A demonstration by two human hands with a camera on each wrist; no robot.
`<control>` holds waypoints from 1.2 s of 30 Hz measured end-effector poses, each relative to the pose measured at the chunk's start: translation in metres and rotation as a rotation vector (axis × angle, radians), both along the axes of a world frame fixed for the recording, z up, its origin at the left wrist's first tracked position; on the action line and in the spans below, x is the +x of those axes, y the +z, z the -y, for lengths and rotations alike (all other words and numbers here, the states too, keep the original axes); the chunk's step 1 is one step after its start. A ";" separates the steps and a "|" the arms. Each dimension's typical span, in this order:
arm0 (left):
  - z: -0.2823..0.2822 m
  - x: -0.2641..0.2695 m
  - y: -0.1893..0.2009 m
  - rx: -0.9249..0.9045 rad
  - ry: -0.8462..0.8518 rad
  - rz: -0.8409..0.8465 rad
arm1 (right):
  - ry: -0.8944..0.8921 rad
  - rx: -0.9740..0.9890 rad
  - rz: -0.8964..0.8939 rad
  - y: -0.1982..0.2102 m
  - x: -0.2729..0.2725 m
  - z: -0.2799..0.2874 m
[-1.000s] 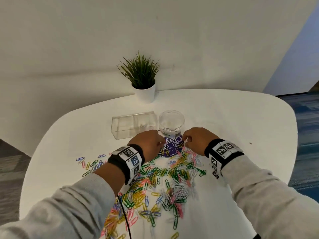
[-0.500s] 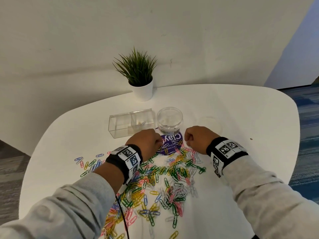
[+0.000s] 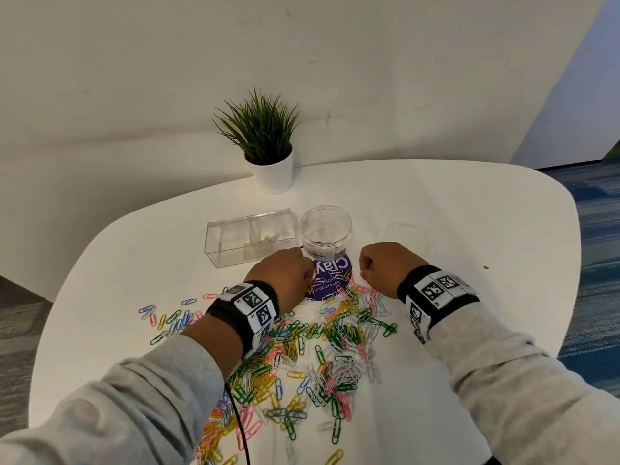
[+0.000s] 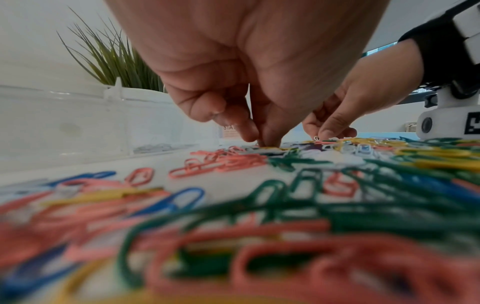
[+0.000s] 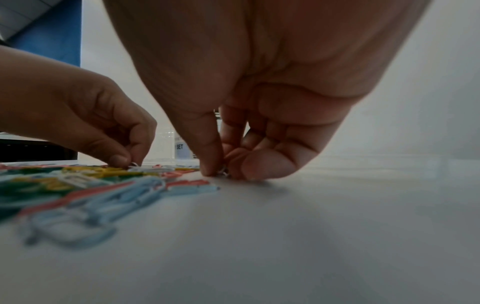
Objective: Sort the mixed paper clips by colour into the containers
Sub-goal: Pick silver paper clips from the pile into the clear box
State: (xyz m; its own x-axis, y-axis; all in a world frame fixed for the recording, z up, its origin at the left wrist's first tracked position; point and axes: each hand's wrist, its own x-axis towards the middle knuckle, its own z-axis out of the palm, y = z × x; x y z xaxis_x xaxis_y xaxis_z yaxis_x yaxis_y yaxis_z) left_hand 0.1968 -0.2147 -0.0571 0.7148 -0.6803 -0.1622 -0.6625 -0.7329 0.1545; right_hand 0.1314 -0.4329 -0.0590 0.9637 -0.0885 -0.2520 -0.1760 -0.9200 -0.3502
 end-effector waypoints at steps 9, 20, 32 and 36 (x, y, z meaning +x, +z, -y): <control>-0.006 -0.008 0.006 -0.175 -0.010 -0.021 | 0.027 0.095 0.125 0.005 -0.004 -0.004; 0.004 -0.011 0.006 -0.004 -0.163 0.032 | 0.232 -0.153 0.065 0.015 0.009 -0.033; -0.011 -0.008 0.023 -0.268 0.023 0.011 | 0.219 -0.080 0.081 0.029 0.008 -0.048; -0.035 0.020 0.043 -0.272 0.155 0.095 | 0.197 0.098 0.200 0.050 0.016 -0.070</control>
State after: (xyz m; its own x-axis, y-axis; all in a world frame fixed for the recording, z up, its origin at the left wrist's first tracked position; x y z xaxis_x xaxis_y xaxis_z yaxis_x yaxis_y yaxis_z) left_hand 0.2166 -0.1798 -0.0142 0.8166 -0.5713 0.0827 -0.5669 -0.7668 0.3010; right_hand 0.1476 -0.3631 -0.0092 0.9912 0.1210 -0.0537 0.0843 -0.8896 -0.4489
